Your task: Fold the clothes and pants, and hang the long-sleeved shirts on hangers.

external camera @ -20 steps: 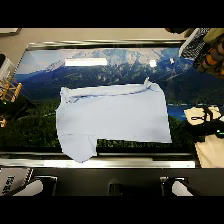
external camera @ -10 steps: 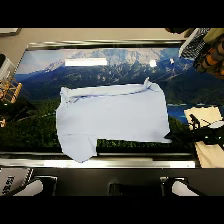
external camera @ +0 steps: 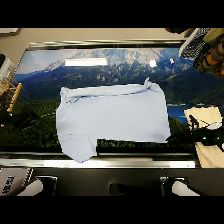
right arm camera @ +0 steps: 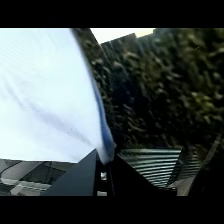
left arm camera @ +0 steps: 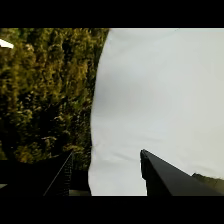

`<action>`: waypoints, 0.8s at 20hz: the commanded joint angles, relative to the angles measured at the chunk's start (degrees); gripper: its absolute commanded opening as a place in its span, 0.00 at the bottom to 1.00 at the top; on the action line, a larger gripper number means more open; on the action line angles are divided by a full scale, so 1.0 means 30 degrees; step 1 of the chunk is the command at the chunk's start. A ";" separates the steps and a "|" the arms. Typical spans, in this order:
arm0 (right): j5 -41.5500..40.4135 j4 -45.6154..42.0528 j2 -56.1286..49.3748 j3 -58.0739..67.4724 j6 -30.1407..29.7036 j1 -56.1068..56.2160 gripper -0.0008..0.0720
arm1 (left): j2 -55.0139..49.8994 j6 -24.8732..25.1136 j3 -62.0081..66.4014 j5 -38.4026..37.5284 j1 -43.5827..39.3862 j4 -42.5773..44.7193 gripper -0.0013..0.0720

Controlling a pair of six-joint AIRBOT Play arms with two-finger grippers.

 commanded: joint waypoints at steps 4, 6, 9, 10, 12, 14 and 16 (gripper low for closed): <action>0.0022 0.0073 0.0036 -0.0066 -0.0233 0.0000 0.07 | 0.2266 0.3279 -0.6761 0.2353 0.0510 -0.1581 0.69; 0.0219 0.0277 0.0036 -0.0066 -0.0291 0.0000 0.07 | 0.2215 0.3949 -0.8007 0.3096 0.0510 -0.2215 0.69; 0.0277 0.0619 0.0036 -0.0066 -0.0291 0.0000 0.07 | 0.2178 0.4969 -0.9151 0.4539 0.0503 -0.3796 0.69; 0.0262 0.0736 0.0036 -0.0066 -0.0291 0.0000 0.07 | 0.2178 0.5166 -0.9311 0.4976 0.0503 -0.4197 0.69; 0.0255 0.0925 0.0036 -0.0066 -0.0299 0.0000 0.07 | 0.2113 0.5253 -0.9347 0.5792 0.0503 -0.4619 0.69; 0.0270 0.1042 0.0036 -0.0066 -0.0299 0.0000 0.07 | 0.1778 0.5268 -0.9347 0.6397 0.0430 -0.5034 0.69; 0.0262 0.1093 0.0036 -0.0066 -0.0284 0.0000 0.07 | 0.1020 0.5275 -0.9333 0.6790 0.0080 -0.5136 0.69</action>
